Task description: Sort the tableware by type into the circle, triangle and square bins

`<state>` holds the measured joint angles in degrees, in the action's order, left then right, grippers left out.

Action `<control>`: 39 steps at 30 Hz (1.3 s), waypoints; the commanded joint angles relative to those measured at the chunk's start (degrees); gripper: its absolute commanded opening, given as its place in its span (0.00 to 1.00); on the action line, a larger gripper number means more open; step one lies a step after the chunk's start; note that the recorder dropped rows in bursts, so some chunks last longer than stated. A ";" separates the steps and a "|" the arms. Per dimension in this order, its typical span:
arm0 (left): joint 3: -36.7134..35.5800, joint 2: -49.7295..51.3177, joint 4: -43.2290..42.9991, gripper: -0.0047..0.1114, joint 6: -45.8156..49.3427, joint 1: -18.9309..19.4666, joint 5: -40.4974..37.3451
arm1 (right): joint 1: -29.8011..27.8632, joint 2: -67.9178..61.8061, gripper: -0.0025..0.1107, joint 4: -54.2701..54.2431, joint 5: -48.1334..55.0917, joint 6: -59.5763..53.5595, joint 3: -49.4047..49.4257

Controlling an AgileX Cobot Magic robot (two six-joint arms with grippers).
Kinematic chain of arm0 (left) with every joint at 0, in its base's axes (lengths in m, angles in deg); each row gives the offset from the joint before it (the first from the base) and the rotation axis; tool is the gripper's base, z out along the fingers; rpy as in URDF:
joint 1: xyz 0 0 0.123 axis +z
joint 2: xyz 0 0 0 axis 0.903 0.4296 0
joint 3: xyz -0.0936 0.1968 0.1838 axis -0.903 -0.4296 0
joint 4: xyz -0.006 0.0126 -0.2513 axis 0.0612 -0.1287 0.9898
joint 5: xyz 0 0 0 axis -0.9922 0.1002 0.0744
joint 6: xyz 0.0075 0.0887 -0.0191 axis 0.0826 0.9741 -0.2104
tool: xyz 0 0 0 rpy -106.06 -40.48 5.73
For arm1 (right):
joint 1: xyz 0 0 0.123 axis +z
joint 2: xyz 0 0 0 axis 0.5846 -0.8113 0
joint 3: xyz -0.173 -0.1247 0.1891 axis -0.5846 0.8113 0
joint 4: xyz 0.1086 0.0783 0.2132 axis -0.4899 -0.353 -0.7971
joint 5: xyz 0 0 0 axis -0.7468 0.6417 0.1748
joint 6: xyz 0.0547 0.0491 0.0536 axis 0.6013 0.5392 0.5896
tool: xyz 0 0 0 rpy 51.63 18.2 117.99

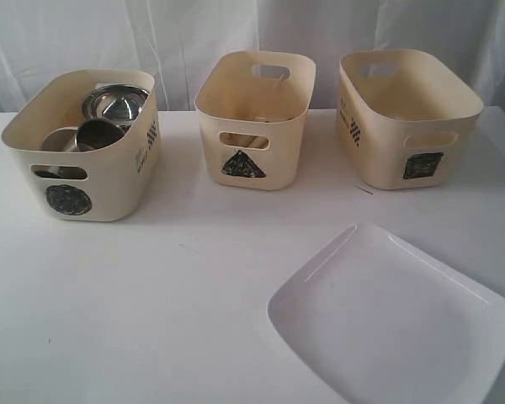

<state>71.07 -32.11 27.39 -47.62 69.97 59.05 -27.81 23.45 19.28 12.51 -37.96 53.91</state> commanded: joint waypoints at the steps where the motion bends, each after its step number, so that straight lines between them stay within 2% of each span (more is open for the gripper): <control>1: -0.23 -0.24 0.44 0.04 -0.09 0.13 -0.24 | 0.06 -7.46 0.63 2.64 1.98 7.65 -3.35; 3: -0.23 -0.24 0.44 0.04 -0.09 0.13 -0.24 | 0.06 -12.28 0.66 4.50 3.41 10.57 -4.20; 8: -0.23 -0.24 0.44 0.04 -0.09 0.13 -0.24 | 0.06 -24.14 0.66 5.14 6.25 11.22 -5.82; 16: -0.23 -0.24 0.44 0.04 -0.09 0.13 -0.24 | 0.06 -37.98 0.66 5.51 6.58 22.51 -6.31; 21: -0.23 -0.24 0.44 0.04 -0.09 0.13 -0.24 | 0.06 -40.12 0.66 13.24 8.06 32.53 -5.93; 25: -0.23 -0.24 0.44 0.04 -0.09 0.13 -0.24 | 0.06 -40.15 0.66 19.00 13.83 40.27 -5.14; 30: -0.23 -0.24 0.44 0.04 -0.09 0.13 -0.24 | 0.06 -40.15 0.66 18.02 14.96 40.86 -2.03; 39: -0.23 -0.24 0.44 0.04 -0.09 0.13 -0.24 | 0.06 -40.25 0.66 12.34 1.97 43.81 6.71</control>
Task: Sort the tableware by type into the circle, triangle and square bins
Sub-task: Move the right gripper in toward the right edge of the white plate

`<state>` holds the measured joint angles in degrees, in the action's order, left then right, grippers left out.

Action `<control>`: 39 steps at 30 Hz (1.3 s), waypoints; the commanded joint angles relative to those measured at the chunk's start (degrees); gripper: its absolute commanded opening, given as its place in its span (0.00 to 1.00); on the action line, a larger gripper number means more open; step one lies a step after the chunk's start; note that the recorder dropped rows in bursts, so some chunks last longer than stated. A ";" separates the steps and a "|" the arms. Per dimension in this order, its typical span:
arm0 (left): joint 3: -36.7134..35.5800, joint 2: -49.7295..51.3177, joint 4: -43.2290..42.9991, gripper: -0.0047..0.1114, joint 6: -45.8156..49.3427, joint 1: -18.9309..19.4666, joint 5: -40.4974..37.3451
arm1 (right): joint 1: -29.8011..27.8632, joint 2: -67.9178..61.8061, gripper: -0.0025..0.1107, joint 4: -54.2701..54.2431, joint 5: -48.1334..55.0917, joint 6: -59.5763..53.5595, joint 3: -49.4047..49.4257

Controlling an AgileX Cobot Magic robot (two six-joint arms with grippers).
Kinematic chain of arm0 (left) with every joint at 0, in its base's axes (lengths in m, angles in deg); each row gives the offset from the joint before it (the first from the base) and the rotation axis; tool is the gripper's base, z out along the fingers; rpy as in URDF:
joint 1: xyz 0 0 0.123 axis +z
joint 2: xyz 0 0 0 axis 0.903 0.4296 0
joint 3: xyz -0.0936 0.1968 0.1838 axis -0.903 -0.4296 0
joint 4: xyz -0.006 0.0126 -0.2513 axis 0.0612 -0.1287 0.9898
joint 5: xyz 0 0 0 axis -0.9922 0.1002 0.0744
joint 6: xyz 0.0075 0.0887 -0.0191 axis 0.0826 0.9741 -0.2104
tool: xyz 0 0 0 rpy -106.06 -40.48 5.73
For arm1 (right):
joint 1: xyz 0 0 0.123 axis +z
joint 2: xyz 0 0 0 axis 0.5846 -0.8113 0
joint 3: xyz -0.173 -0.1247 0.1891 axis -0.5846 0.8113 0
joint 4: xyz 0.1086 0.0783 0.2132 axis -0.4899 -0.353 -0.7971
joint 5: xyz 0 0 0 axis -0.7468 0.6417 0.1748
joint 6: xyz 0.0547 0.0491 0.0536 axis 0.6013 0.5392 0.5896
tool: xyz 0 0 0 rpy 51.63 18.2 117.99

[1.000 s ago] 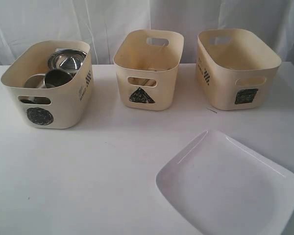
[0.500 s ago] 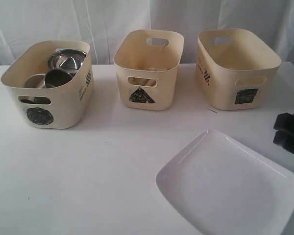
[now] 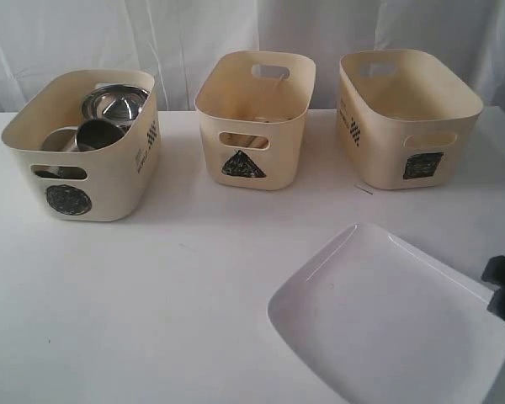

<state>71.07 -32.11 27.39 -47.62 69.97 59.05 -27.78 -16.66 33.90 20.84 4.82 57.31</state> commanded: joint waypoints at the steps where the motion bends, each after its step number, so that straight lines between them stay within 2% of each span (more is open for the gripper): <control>1: -0.23 -0.24 0.44 0.04 -0.09 0.13 -0.24 | 0.03 -0.13 0.66 -2.28 -7.62 1.48 4.35; 16: -0.23 -0.24 0.44 0.04 -0.09 0.13 -0.24 | 0.03 -0.13 0.66 -1.89 -15.60 10.11 13.30; 25: -0.23 -0.24 0.44 0.04 -0.09 0.13 -0.24 | 0.03 -0.13 0.66 -1.99 -19.56 10.22 17.56; 32: -0.23 -0.24 0.44 0.04 -0.09 0.13 -0.24 | 0.03 -0.13 0.65 -1.87 -28.12 10.09 19.65; 39: -0.23 -0.24 0.44 0.04 -0.09 0.13 -0.24 | 0.03 -0.51 0.65 -1.87 -28.44 10.09 19.78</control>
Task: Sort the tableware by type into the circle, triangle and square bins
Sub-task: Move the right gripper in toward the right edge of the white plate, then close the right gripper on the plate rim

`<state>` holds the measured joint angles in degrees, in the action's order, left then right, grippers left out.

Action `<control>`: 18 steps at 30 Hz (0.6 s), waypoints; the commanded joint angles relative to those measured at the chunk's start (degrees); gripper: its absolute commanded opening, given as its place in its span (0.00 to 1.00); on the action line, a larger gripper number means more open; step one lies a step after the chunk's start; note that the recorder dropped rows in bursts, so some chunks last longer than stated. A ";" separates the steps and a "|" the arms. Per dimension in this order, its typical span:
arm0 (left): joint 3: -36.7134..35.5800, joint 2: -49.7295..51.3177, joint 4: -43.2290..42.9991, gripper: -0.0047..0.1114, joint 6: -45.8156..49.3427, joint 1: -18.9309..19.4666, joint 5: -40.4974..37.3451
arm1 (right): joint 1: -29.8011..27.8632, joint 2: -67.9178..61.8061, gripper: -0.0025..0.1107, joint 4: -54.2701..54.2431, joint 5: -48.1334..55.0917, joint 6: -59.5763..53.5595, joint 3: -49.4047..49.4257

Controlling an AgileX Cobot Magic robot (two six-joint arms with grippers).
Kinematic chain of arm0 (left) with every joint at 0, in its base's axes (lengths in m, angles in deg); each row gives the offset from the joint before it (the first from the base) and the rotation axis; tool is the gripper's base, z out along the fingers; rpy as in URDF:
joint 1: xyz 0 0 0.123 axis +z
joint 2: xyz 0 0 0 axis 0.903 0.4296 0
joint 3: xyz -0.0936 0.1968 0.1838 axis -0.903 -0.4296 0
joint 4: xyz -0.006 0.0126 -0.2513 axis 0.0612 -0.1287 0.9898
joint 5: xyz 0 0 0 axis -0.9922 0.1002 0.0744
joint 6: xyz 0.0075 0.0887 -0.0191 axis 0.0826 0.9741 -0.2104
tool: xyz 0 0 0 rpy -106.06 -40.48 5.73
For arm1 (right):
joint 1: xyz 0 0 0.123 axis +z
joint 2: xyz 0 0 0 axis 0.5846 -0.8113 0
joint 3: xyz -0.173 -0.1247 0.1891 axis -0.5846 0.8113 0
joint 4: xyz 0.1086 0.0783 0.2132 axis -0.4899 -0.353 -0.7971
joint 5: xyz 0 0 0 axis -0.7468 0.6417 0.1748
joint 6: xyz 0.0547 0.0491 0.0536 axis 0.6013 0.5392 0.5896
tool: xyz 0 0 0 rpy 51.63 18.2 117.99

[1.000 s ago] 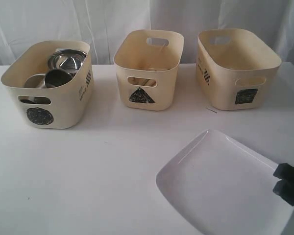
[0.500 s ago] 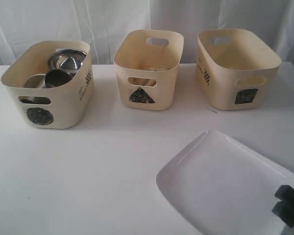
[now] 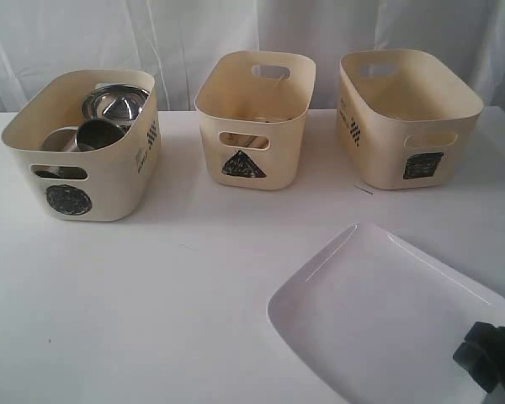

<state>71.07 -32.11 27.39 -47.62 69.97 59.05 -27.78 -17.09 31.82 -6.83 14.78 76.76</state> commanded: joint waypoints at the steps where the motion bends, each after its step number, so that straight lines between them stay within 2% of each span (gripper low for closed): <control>1: -0.23 -0.24 0.44 0.04 -0.09 0.13 -0.24 | 0.03 -0.08 0.65 0.22 -0.78 0.13 0.32; 18: -0.23 -0.24 0.44 0.04 -0.09 0.13 -0.24 | 0.03 -0.05 0.65 0.22 -3.79 0.13 2.25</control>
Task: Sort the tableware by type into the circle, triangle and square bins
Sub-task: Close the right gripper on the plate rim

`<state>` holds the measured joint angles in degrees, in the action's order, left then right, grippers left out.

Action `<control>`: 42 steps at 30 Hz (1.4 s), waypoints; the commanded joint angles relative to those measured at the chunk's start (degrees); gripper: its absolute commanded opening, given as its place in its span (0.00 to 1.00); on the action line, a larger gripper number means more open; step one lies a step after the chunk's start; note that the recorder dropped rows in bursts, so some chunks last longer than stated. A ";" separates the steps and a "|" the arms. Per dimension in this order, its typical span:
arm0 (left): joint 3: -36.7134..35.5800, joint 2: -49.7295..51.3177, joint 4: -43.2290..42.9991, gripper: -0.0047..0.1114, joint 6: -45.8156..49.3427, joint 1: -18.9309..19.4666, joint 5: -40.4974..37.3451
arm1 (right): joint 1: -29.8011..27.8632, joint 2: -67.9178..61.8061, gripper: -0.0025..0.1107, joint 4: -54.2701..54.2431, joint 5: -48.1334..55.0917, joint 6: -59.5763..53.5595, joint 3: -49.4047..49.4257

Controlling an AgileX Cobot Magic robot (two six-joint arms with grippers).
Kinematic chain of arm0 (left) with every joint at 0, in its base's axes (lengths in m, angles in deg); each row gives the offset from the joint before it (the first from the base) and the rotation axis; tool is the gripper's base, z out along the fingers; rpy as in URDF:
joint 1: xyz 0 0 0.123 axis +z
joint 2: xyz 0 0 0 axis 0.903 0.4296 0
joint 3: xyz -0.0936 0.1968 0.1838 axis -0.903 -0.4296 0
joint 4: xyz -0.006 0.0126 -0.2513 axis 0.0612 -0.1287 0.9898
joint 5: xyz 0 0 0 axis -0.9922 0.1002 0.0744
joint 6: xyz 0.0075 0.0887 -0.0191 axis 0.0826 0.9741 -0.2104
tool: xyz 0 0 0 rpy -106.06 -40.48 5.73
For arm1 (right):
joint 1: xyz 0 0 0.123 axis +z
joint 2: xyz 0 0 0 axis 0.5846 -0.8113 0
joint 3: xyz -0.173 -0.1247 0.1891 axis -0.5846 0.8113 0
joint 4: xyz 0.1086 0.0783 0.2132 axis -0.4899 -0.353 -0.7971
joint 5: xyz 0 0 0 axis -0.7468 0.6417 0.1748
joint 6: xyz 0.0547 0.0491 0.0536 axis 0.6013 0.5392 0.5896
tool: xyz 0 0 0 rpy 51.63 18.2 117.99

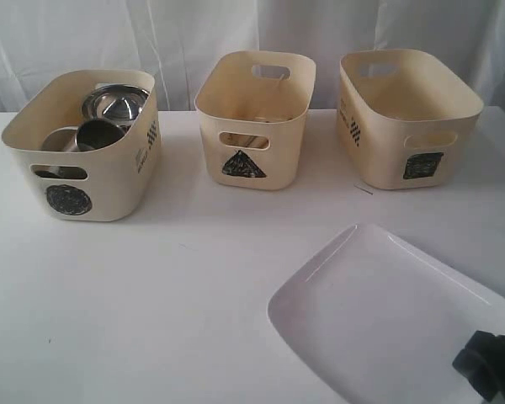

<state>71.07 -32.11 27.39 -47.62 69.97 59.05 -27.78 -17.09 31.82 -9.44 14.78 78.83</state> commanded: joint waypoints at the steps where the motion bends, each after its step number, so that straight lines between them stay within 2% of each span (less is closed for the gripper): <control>1: -0.23 -0.24 0.44 0.04 -0.09 0.13 -0.24 | 0.03 -0.05 0.65 0.22 -1.18 0.13 0.18; 23: -0.23 -0.24 0.44 0.04 -0.09 0.13 -0.24 | 0.03 -1.76 0.65 0.24 -3.22 -1.81 0.18; 42: -0.23 -0.24 0.44 0.04 -0.09 0.13 -0.24 | 0.03 -25.28 0.64 0.03 -24.92 -1.59 0.05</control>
<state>71.07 -32.11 27.39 -47.62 69.97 59.05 -27.78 -39.48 31.82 -35.58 13.60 78.51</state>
